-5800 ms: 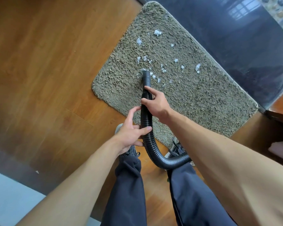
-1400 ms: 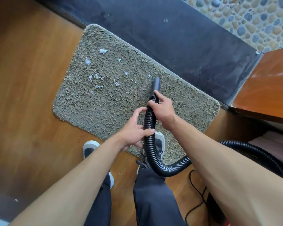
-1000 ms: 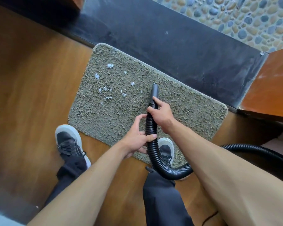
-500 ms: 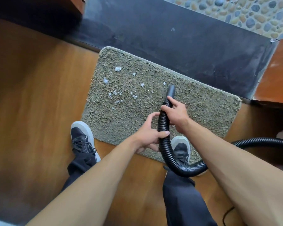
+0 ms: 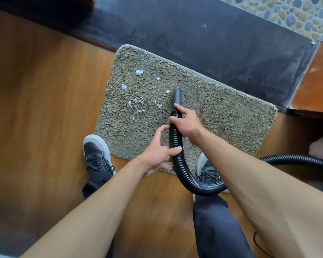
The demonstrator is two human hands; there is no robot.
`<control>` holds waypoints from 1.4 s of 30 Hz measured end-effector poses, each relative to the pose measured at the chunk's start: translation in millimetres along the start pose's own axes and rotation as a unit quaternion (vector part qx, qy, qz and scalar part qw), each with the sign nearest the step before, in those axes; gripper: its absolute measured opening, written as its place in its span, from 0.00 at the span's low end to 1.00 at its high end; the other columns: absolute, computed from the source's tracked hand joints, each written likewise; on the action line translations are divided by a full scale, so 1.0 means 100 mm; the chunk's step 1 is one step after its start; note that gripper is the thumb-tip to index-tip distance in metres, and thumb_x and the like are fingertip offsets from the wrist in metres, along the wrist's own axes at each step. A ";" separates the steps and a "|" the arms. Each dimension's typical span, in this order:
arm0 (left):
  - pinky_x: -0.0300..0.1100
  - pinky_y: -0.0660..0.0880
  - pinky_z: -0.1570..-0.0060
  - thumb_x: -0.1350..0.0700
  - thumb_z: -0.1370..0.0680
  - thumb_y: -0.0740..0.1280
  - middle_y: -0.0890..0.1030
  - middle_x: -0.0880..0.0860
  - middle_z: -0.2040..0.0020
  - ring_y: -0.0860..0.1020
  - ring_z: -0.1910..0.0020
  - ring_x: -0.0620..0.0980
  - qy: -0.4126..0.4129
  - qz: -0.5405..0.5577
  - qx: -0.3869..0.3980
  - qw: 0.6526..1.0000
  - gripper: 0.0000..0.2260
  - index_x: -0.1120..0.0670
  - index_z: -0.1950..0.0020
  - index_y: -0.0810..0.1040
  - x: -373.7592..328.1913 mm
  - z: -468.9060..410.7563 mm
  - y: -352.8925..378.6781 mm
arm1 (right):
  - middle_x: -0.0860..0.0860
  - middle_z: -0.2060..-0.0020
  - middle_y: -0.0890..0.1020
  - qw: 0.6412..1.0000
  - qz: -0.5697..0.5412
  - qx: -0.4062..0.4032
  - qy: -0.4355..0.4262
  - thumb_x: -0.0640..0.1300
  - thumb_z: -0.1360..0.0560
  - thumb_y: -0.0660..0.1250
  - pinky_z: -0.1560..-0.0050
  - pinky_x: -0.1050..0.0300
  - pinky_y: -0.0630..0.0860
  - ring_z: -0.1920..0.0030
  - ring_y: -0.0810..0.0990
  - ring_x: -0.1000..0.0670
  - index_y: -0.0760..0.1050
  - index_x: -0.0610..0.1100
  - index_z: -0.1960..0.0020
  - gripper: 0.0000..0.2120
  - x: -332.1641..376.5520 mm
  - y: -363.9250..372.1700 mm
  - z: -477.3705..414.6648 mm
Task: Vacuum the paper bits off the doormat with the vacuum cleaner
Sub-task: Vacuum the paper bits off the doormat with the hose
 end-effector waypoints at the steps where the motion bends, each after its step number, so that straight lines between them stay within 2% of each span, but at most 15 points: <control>1: 0.61 0.81 0.53 0.66 0.21 0.69 0.84 0.55 0.55 0.83 0.59 0.54 -0.004 -0.006 0.003 1.000 0.35 0.36 0.27 0.57 0.02 0.01 0.00 | 0.45 0.43 0.82 1.000 0.000 -0.002 0.003 0.48 0.35 0.72 0.40 0.43 0.79 0.46 0.83 0.45 0.71 0.55 0.28 0.35 -0.04 0.00 0.02; 4: 0.62 0.81 0.50 0.65 0.21 0.69 0.85 0.53 0.54 0.84 0.60 0.51 -0.020 -0.021 0.018 0.999 0.35 0.36 0.27 0.57 0.11 0.04 0.05 | 0.45 0.44 0.82 1.000 0.000 -0.016 0.011 0.48 0.35 0.72 0.41 0.42 0.79 0.48 0.83 0.45 0.71 0.54 0.28 0.35 -0.17 -0.06 0.08; 8: 0.61 0.81 0.52 0.64 0.21 0.69 0.85 0.54 0.52 0.85 0.59 0.52 -0.037 -0.029 0.031 0.998 0.35 0.36 0.27 0.57 0.21 0.07 0.11 | 0.46 0.49 0.81 0.999 -0.028 -0.019 0.022 0.38 0.26 0.71 0.40 0.41 0.79 0.52 0.81 0.48 0.69 0.49 0.26 0.30 -0.33 -0.11 0.17; 13: 0.60 0.82 0.53 0.64 0.21 0.69 0.85 0.54 0.52 0.84 0.58 0.52 -0.036 -0.030 0.032 0.998 0.34 0.36 0.27 0.58 0.18 0.10 0.02 | 0.51 0.54 0.80 0.999 -0.033 -0.027 0.030 0.39 0.26 0.70 0.41 0.42 0.80 0.54 0.82 0.48 0.69 0.51 0.26 0.30 -0.31 -0.03 0.18; 20: 0.64 0.80 0.48 0.65 0.21 0.69 0.85 0.55 0.52 0.84 0.55 0.55 -0.025 -0.012 0.014 1.000 0.34 0.35 0.28 0.59 0.05 0.13 -0.33 | 0.48 0.46 0.82 0.999 -0.008 -0.034 0.013 0.50 0.38 0.71 0.40 0.43 0.79 0.47 0.83 0.45 0.72 0.57 0.29 0.36 -0.05 0.33 0.06; 29: 0.62 0.81 0.50 0.66 0.21 0.69 0.85 0.55 0.53 0.84 0.57 0.54 -0.007 0.012 0.007 1.000 0.34 0.34 0.28 0.60 -0.09 0.18 -0.67 | 0.46 0.42 0.81 1.000 0.022 0.002 -0.014 0.44 0.29 0.72 0.42 0.45 0.80 0.48 0.83 0.47 0.70 0.55 0.27 0.31 0.29 0.60 0.00; 33: 0.64 0.80 0.48 0.65 0.21 0.68 0.85 0.56 0.53 0.83 0.55 0.55 -0.010 -0.001 0.012 1.000 0.33 0.34 0.28 0.60 -0.11 0.18 -0.59 | 0.47 0.43 0.82 0.999 0.030 -0.027 -0.014 0.46 0.31 0.72 0.39 0.45 0.79 0.47 0.83 0.47 0.71 0.55 0.28 0.31 0.26 0.53 0.02; 37: 0.61 0.82 0.51 0.65 0.21 0.69 0.84 0.61 0.44 0.83 0.52 0.58 -0.012 -0.022 0.018 1.000 0.33 0.33 0.30 0.60 -0.18 0.14 -0.47 | 0.47 0.42 0.82 0.998 0.030 -0.056 -0.007 0.49 0.33 0.71 0.37 0.45 0.77 0.45 0.82 0.48 0.71 0.55 0.28 0.33 0.23 0.40 -0.01; 39: 0.59 0.82 0.54 0.65 0.21 0.68 0.84 0.60 0.45 0.83 0.54 0.56 -0.010 -0.022 0.021 0.999 0.33 0.34 0.29 0.59 -0.22 0.12 -0.46 | 0.47 0.42 0.82 0.998 0.025 -0.054 -0.007 0.48 0.33 0.71 0.38 0.45 0.78 0.45 0.82 0.47 0.71 0.54 0.28 0.33 0.25 0.37 -0.03; 42: 0.61 0.81 0.51 0.65 0.21 0.68 0.83 0.60 0.46 0.83 0.53 0.57 -0.009 -0.024 0.024 0.999 0.33 0.34 0.29 0.60 -0.26 0.12 -0.52 | 0.47 0.42 0.82 0.998 0.026 -0.059 -0.012 0.48 0.33 0.71 0.38 0.46 0.78 0.46 0.82 0.48 0.71 0.52 0.28 0.33 0.29 0.40 -0.06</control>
Point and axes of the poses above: each hand's wrist, its own z-axis away from the middle knuckle, its own y-axis out of the palm, x = y × z, the point moved 4 cm from there along -z, towards the middle knuckle
